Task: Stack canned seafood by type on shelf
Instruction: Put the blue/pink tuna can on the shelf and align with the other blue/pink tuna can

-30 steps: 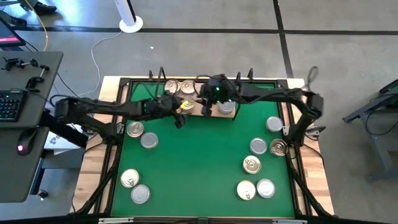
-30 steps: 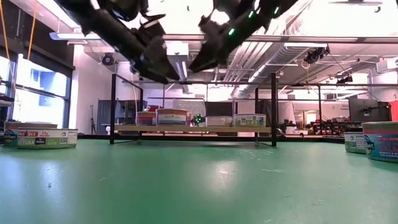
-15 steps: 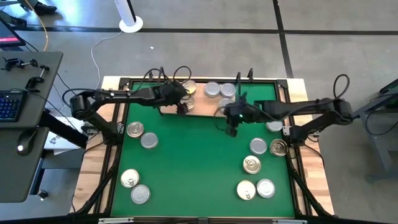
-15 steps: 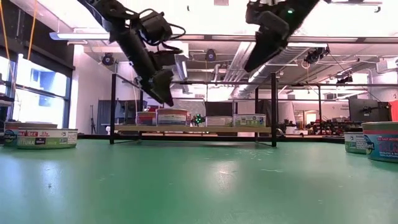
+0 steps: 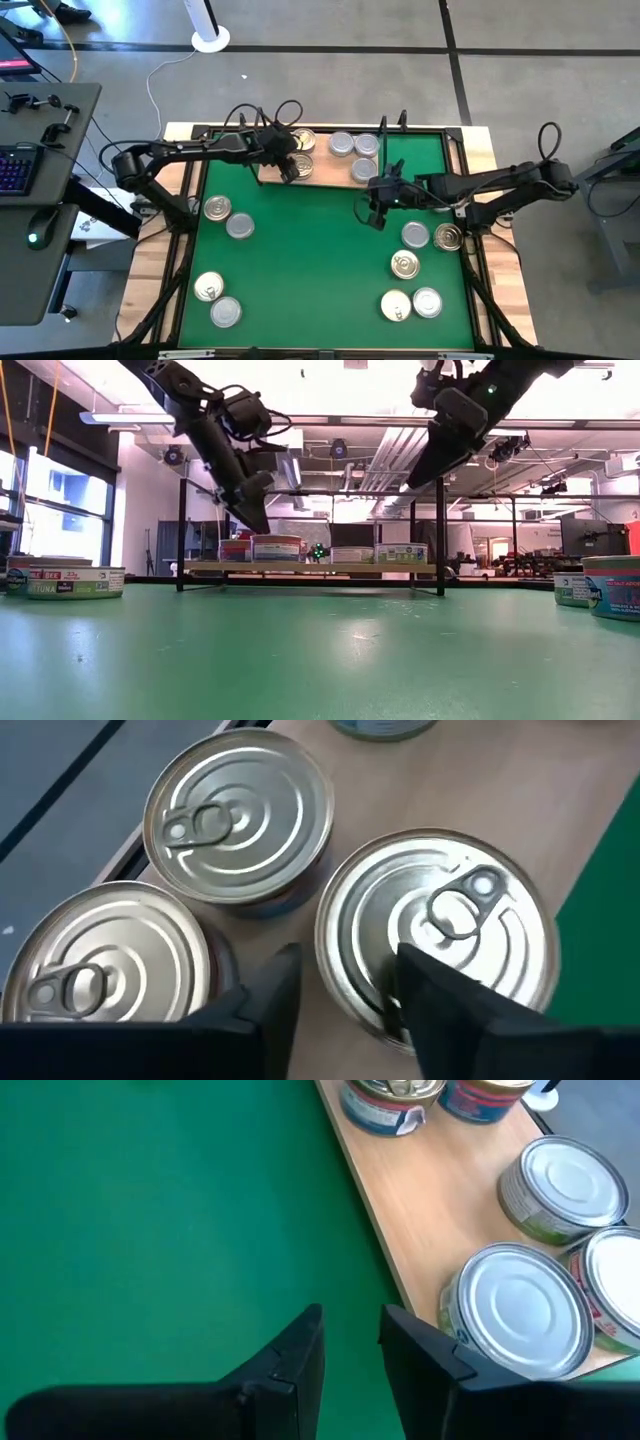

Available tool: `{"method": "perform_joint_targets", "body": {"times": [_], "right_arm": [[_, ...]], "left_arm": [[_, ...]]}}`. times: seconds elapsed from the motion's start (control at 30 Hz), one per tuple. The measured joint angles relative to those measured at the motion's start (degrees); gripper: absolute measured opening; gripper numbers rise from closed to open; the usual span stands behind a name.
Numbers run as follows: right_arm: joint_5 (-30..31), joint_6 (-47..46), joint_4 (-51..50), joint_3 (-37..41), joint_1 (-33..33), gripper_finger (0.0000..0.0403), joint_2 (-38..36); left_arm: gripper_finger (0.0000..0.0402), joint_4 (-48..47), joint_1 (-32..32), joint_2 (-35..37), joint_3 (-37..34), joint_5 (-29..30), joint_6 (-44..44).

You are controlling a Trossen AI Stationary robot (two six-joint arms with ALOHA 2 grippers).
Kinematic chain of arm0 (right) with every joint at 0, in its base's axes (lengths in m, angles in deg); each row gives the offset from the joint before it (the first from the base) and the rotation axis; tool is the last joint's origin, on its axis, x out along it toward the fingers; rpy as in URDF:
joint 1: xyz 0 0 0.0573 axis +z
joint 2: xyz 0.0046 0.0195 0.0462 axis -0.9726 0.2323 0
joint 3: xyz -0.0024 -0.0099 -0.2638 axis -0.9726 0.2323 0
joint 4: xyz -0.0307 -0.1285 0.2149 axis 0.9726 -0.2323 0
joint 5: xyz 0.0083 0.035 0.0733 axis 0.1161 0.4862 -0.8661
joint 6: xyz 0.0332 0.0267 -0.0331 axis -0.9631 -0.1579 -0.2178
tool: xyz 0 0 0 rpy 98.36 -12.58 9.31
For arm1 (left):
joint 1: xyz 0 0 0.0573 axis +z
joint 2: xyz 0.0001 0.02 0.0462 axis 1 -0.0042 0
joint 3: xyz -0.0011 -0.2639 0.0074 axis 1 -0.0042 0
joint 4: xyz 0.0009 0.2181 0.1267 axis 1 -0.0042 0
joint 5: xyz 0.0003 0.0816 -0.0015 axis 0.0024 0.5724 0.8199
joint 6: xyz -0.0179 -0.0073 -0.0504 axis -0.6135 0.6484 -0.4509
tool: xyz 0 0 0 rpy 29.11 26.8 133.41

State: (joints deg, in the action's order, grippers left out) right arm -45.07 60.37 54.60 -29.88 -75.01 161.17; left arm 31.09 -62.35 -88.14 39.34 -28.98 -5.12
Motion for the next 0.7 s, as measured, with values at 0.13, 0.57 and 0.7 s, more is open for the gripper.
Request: {"method": "perform_joint_targets", "body": {"times": [0.13, 0.57, 0.7], "right_arm": [[0.0, 0.4, 0.8, 0.0, 0.0, 0.0096, 0.0], [-0.1, 0.3, -0.1, 0.0, 0.0, 0.0096, 0.0], [-0.2, 0.3, -0.2, 0.0, 0.0, 0.0096, 0.0]], "left_arm": [[0.0096, -0.1, 0.1, -1.3, 0.0, -1.3, 0.9], [0.0002, -5.7, -0.2, 0.6, 0.0, 3.0, 1.0], [0.0002, -8.7, 0.2, 1.1, 0.0, 4.7, 0.9]]}}
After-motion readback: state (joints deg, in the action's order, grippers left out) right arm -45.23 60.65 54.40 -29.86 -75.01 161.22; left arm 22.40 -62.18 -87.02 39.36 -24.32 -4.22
